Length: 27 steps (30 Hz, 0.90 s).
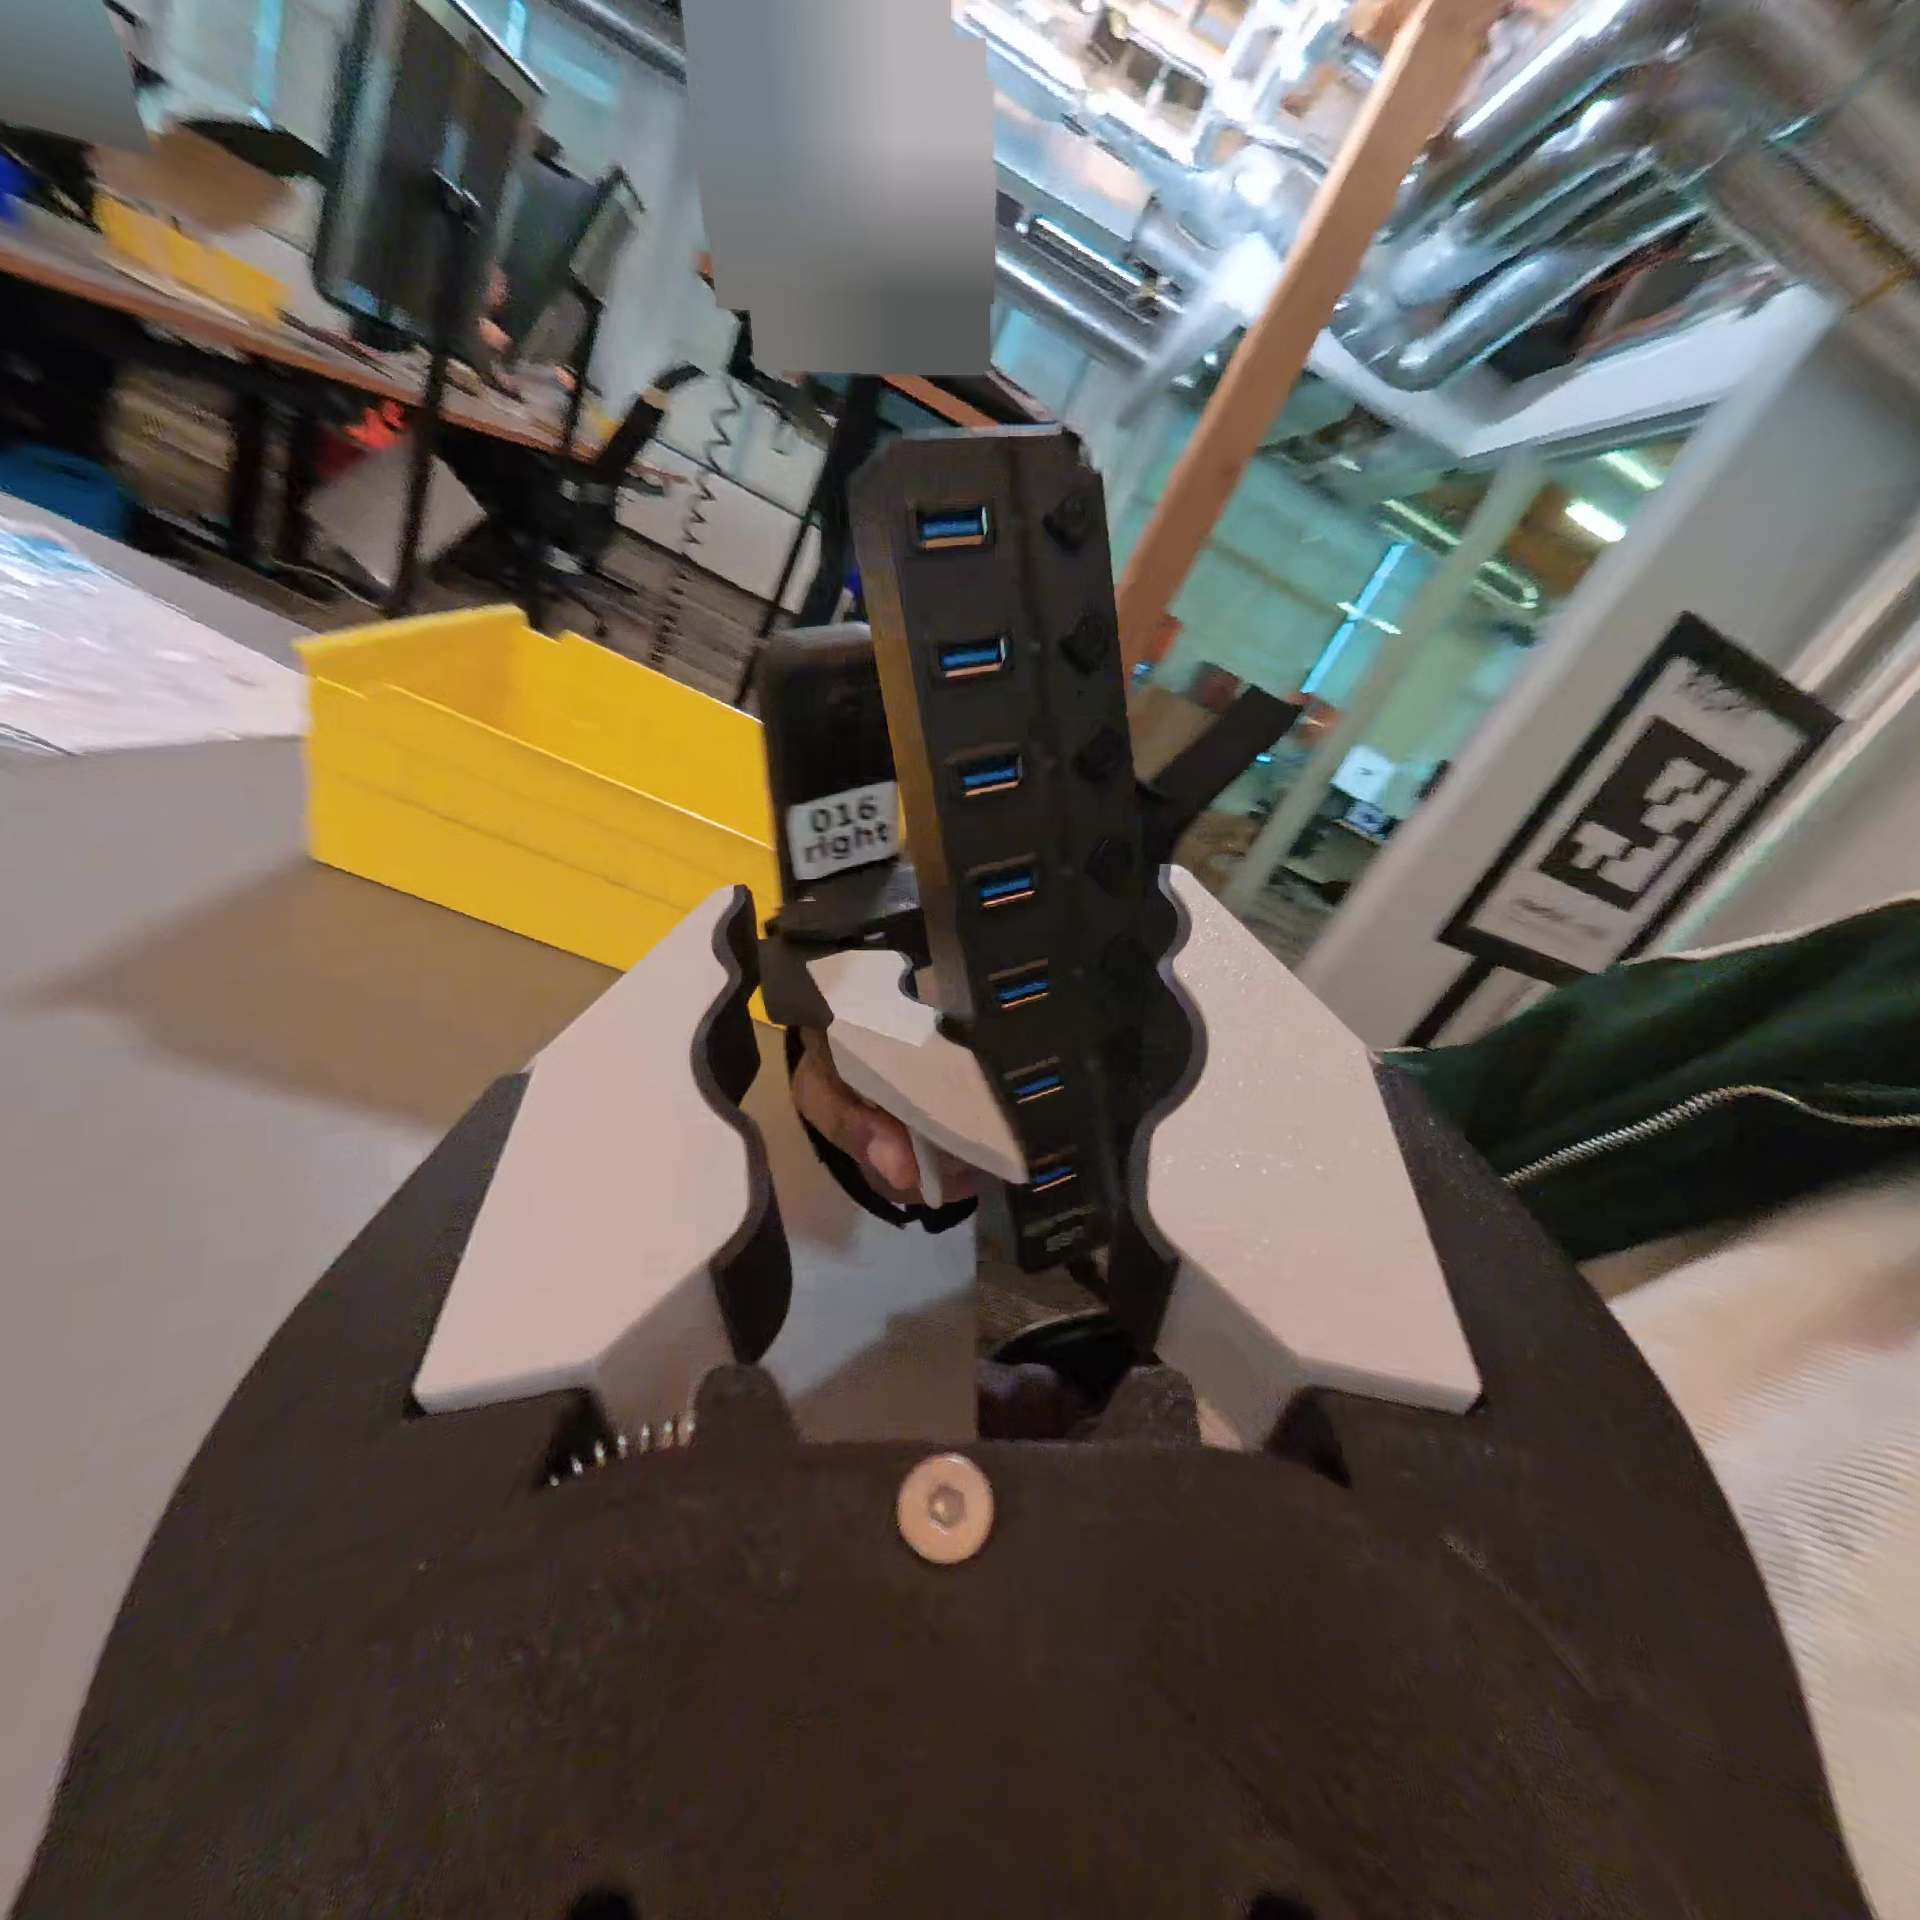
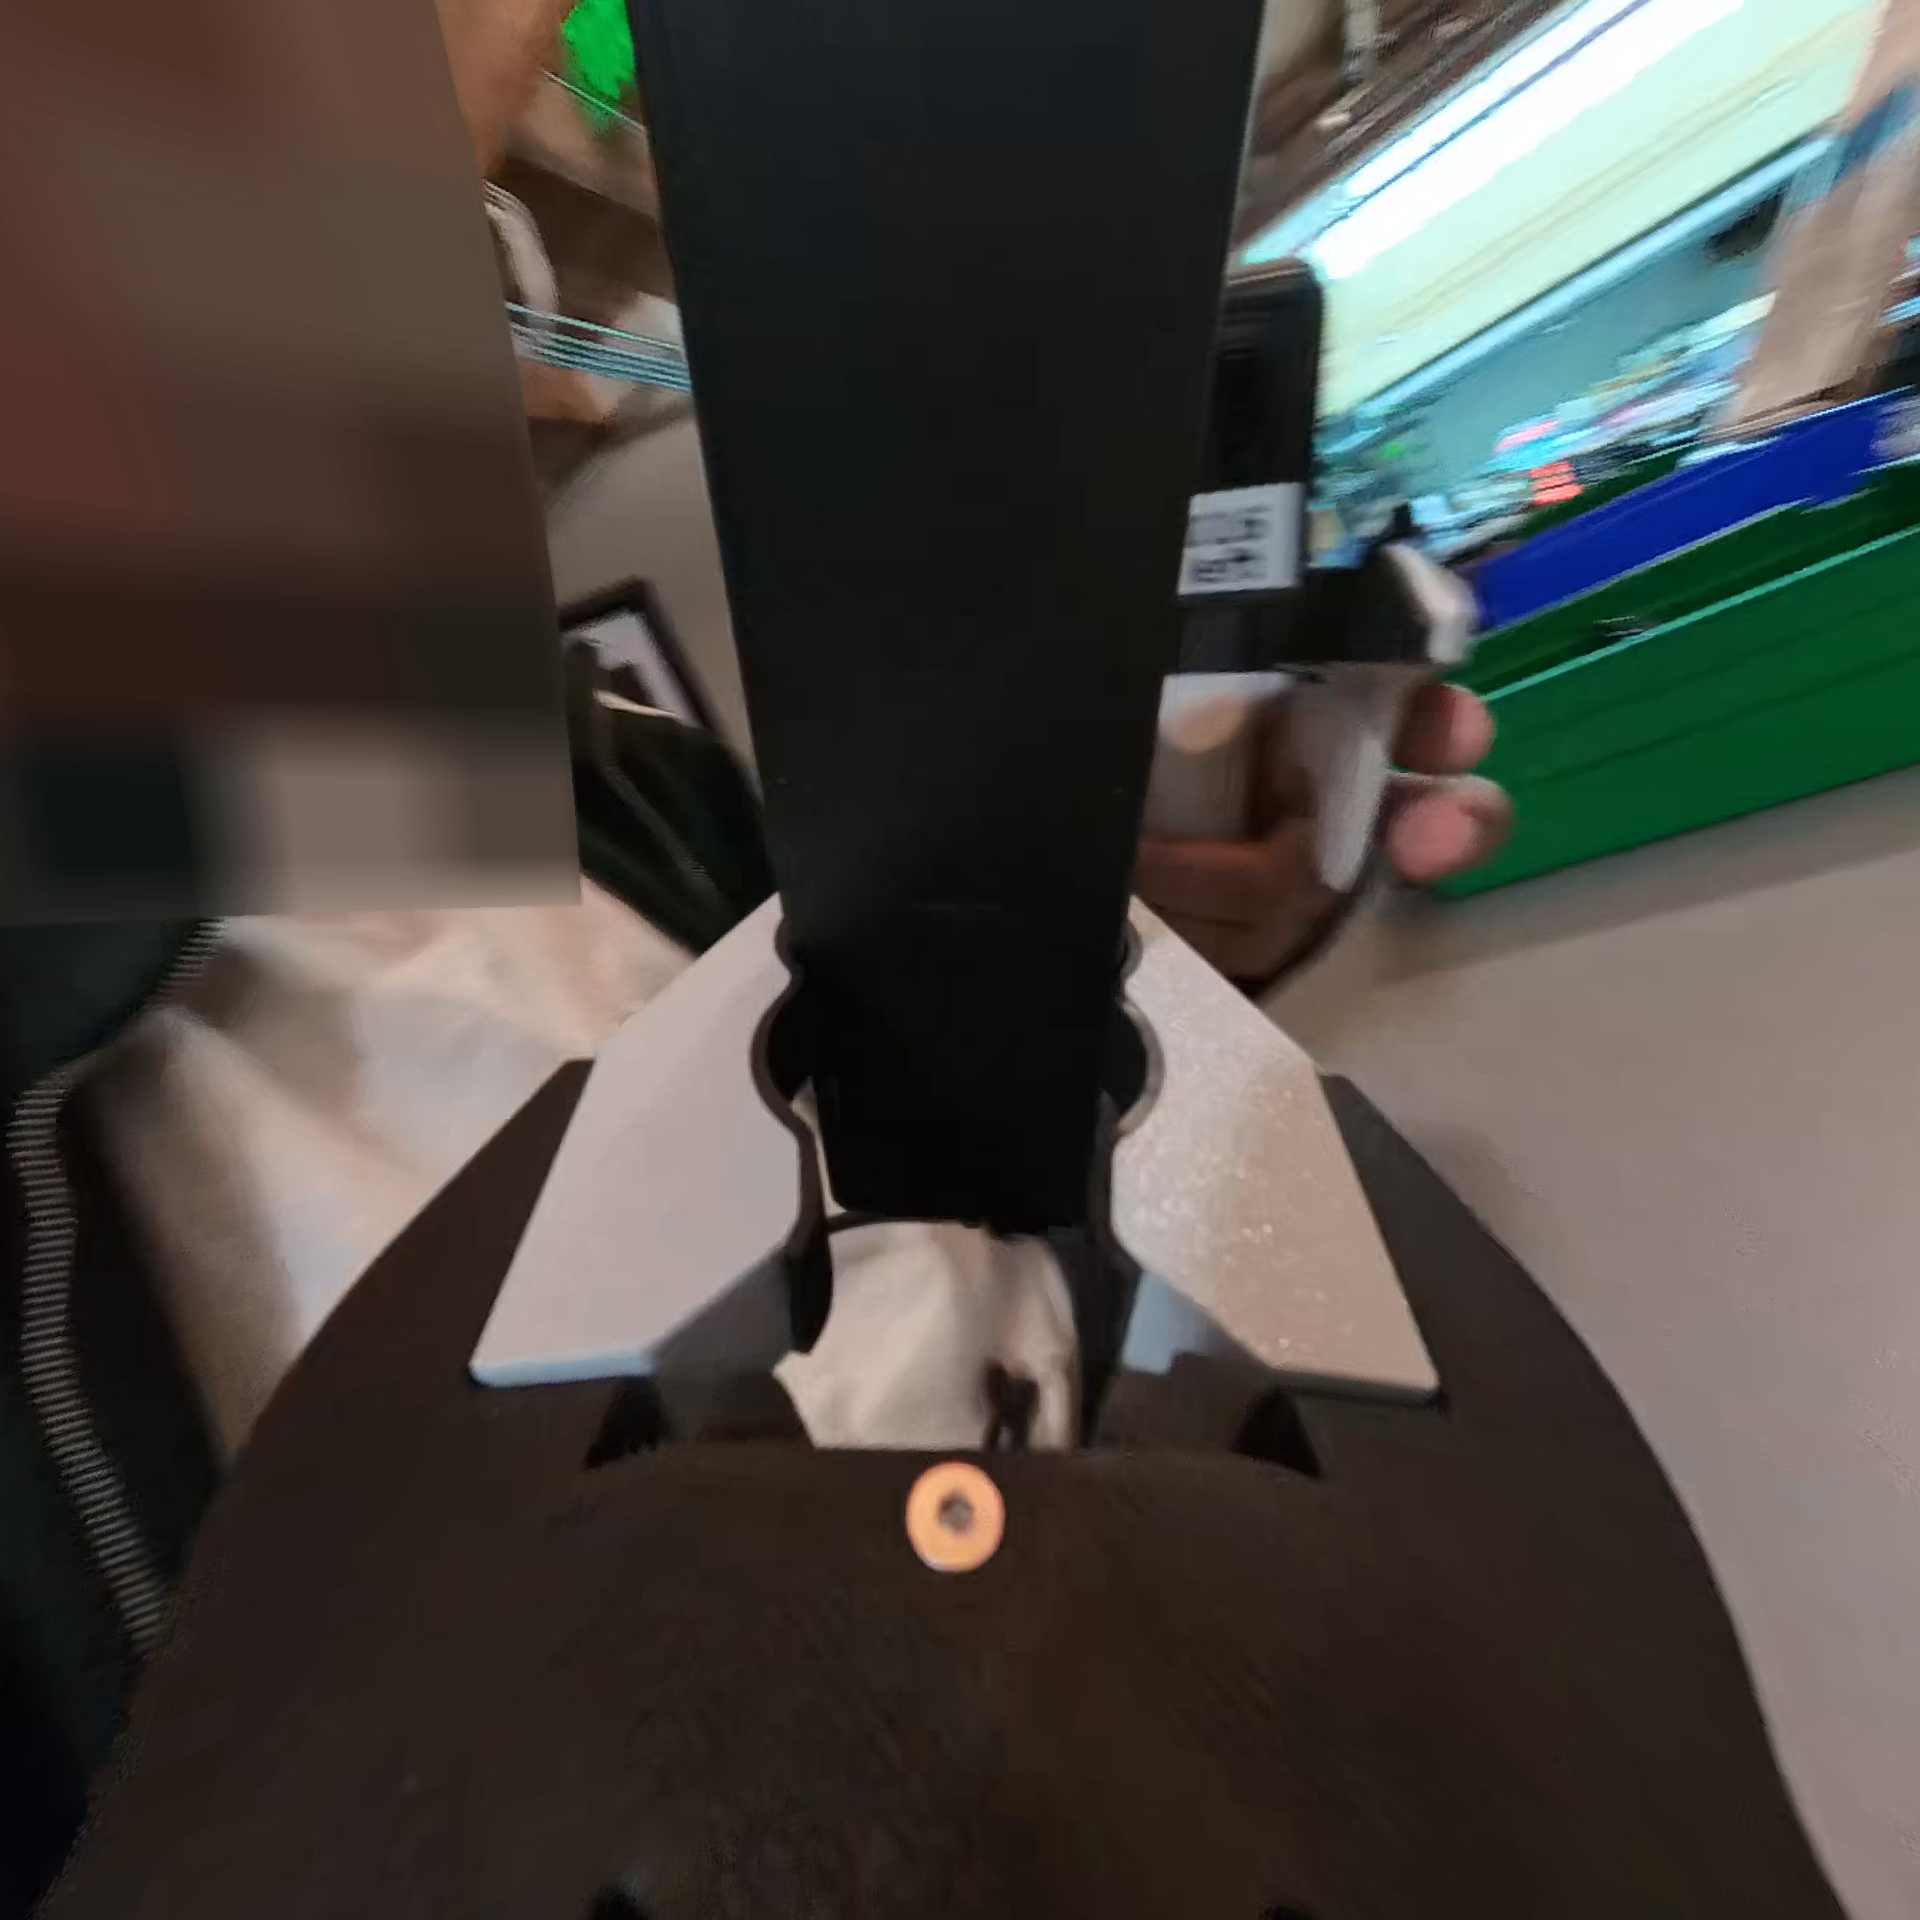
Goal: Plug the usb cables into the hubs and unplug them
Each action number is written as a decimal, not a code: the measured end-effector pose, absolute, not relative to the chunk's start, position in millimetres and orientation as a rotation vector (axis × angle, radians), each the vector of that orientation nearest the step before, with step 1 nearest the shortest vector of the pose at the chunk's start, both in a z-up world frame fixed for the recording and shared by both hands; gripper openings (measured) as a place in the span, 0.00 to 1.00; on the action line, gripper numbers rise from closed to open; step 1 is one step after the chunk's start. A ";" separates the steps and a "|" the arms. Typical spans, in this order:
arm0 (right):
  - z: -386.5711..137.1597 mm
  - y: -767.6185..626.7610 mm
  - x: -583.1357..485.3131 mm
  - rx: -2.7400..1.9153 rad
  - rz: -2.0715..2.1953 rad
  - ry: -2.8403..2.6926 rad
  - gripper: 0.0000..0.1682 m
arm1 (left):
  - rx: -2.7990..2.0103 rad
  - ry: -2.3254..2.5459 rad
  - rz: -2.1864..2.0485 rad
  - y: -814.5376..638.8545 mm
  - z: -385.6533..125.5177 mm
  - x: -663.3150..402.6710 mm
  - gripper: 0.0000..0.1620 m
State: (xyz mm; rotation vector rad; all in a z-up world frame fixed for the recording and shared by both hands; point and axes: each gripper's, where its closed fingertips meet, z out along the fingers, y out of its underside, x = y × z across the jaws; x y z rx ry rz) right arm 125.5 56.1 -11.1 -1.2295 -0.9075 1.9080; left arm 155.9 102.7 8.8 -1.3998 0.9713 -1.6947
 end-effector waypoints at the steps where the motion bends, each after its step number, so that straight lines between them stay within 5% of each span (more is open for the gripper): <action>1: -9.2 49.1 123.2 -1.211 1.983 -0.927 0.32 | -1.400 0.985 -1.727 98.5 5.0 158.1 0.47; 5: -5.2 23.7 114.2 -1.157 2.207 -0.999 0.32 | -1.323 0.993 -1.852 82.1 6.9 160.3 0.45; 10: -7.6 11.4 104.3 -1.162 2.352 -1.017 0.32 | -1.153 0.942 -2.075 66.8 29.5 148.3 0.25; 16: -9.8 52.0 107.6 -1.206 2.210 -0.749 0.34 | -1.168 0.794 -1.929 97.4 37.5 141.0 0.14; 27: -27.3 114.0 128.7 -1.365 1.576 -0.576 0.37 | -1.281 0.393 -1.676 175.6 46.4 93.6 0.13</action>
